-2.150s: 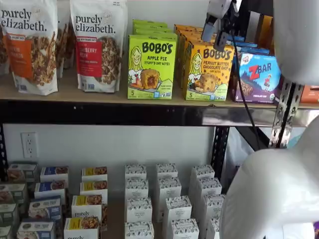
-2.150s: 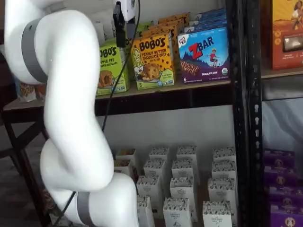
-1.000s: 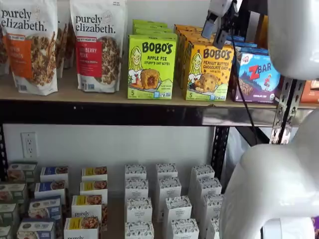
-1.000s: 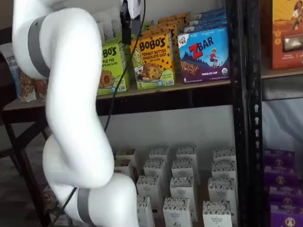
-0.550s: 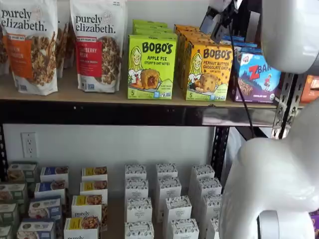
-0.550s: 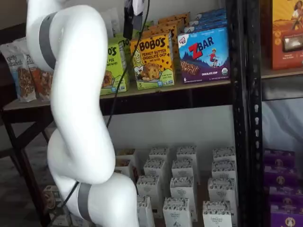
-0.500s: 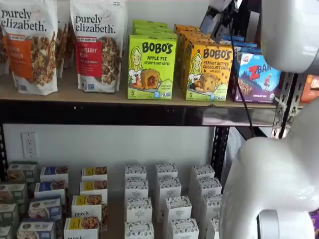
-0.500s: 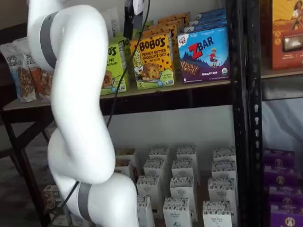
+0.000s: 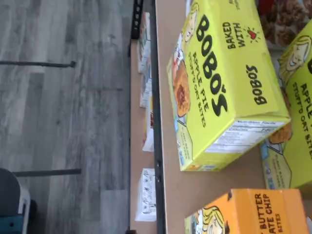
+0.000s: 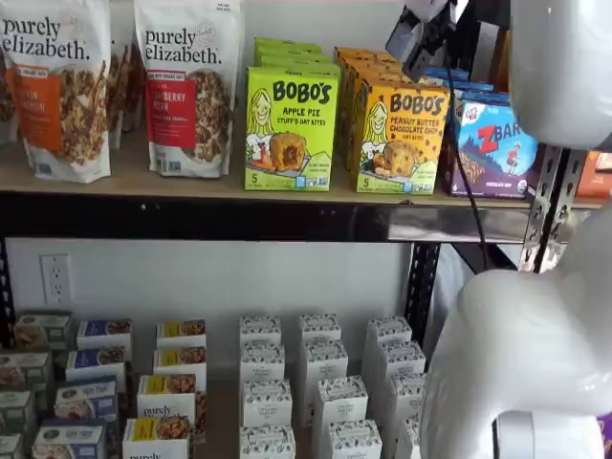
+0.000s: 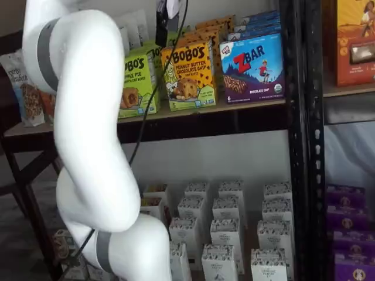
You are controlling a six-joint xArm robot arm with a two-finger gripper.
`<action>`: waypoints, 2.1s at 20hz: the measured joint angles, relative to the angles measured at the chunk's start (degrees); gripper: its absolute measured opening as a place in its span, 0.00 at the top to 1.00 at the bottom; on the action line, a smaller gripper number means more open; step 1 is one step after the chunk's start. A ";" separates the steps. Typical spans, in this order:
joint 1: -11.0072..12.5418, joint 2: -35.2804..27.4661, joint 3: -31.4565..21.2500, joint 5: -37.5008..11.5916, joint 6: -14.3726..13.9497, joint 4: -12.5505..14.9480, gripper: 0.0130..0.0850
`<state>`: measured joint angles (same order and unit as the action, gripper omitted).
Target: Pick up the orange box on the top shelf, the fifth box from the left
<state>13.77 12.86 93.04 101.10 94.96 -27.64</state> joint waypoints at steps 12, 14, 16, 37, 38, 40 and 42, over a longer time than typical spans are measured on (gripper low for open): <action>-3.01 5.61 -7.42 -11.29 0.03 5.74 0.00; -3.75 5.15 -6.89 -11.68 -0.45 6.59 0.00; -4.81 4.73 -6.64 -12.73 -1.04 7.88 0.00; -6.82 1.64 -3.33 -11.77 -0.04 19.36 0.00; -6.70 1.37 -3.06 -11.46 0.13 19.58 0.00; -6.56 0.78 -2.48 -10.78 0.34 19.87 0.00; -6.55 0.24 -2.05 -10.36 0.40 20.10 0.00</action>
<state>7.23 13.09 90.99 90.74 95.36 -7.55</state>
